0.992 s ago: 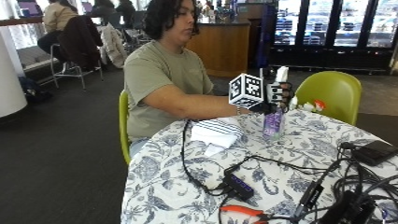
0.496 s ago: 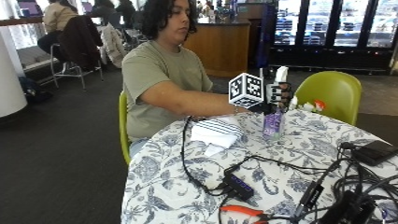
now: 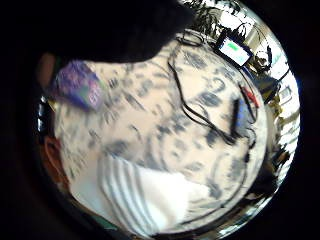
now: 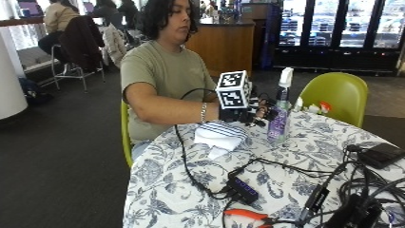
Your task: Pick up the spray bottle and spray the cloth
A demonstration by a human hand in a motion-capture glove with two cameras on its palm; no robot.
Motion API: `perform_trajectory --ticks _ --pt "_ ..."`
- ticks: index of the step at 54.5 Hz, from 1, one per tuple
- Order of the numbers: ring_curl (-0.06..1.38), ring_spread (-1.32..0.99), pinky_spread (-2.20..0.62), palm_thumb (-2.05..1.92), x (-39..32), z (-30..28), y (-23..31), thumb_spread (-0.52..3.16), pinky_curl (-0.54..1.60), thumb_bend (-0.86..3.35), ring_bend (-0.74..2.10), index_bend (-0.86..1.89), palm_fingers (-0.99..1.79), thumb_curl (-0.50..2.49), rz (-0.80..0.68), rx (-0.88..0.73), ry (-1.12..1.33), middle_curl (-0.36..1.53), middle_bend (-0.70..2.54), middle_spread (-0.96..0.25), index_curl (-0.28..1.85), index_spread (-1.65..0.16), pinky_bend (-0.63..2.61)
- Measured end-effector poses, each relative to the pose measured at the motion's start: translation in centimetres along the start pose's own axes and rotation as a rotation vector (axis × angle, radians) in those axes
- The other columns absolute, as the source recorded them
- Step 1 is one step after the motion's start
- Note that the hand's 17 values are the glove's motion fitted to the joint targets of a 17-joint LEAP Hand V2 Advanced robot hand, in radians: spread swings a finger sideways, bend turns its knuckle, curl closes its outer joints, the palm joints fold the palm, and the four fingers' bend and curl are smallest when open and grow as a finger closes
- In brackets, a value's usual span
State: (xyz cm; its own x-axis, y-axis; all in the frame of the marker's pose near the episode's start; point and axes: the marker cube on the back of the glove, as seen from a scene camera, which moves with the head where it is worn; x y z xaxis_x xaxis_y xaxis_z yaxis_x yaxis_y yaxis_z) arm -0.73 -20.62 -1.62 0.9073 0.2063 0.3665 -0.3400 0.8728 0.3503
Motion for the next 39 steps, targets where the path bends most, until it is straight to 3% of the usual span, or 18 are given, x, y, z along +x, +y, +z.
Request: perform_trajectory --ticks 18,27,39 --pt "0.36 -0.06 0.23 0.50 5.7 -4.4 9.6 0.95 0.35 -0.05 0.35 0.14 0.34 0.44 -0.089 -0.203 0.267 0.38 0.21 -0.02 0.27 -0.41 0.34" --pt "0.36 -0.07 0.22 0.51 5.9 -6.0 14.2 0.98 0.34 -0.02 0.38 0.13 0.28 0.42 -0.256 -0.418 0.336 0.36 0.17 -0.04 0.26 -0.41 0.27" --pt "0.35 -0.09 0.18 0.57 5.7 -7.8 17.7 1.04 0.34 -0.02 0.40 0.14 0.25 0.41 -0.297 -0.427 0.335 0.34 0.18 -0.05 0.25 -0.42 0.26"
